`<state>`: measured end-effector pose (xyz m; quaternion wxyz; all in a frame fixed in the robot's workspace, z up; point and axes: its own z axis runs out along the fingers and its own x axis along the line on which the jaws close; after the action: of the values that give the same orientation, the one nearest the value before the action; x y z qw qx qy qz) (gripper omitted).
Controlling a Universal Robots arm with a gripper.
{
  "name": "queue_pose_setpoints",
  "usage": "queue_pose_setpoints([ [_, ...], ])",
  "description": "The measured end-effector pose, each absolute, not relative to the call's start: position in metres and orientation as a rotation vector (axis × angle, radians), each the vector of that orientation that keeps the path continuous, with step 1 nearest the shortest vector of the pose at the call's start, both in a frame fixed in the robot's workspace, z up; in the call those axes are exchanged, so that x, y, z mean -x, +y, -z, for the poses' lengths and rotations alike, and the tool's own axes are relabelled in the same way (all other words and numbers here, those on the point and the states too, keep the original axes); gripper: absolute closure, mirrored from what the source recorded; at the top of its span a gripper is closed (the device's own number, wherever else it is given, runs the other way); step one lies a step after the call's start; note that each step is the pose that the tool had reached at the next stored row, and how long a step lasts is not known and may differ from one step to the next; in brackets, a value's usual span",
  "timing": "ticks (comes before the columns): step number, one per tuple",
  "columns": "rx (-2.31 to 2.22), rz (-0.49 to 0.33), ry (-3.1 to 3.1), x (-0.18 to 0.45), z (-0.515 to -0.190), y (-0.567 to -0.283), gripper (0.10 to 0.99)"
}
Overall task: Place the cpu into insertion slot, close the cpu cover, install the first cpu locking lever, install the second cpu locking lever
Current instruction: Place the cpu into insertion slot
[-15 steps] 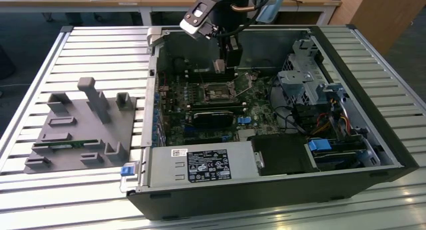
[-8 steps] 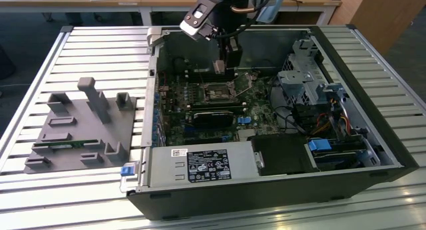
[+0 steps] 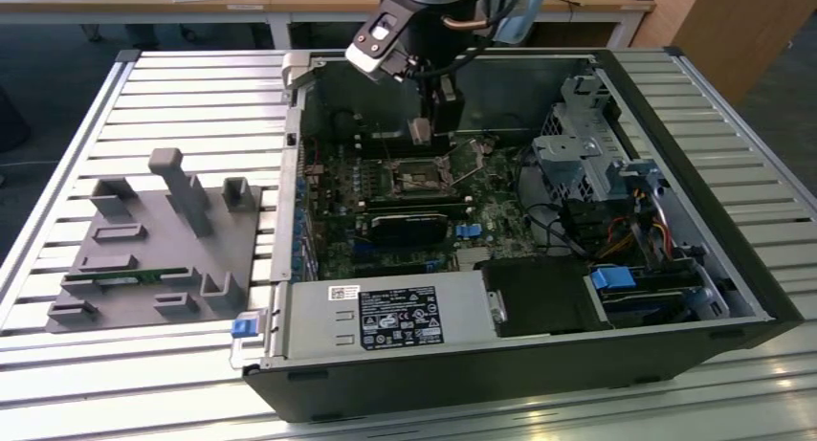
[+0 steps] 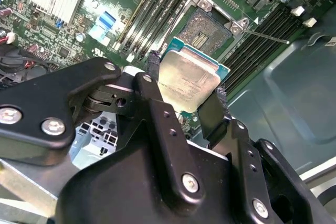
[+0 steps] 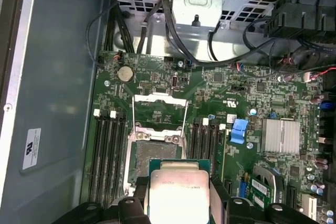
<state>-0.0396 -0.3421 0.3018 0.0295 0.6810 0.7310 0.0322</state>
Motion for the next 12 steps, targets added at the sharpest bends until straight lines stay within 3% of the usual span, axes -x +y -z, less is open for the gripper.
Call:
queue_pose_setpoints([
  [12,-2.104,-0.099,2.25,0.04,-0.281,-0.333,0.545],
])
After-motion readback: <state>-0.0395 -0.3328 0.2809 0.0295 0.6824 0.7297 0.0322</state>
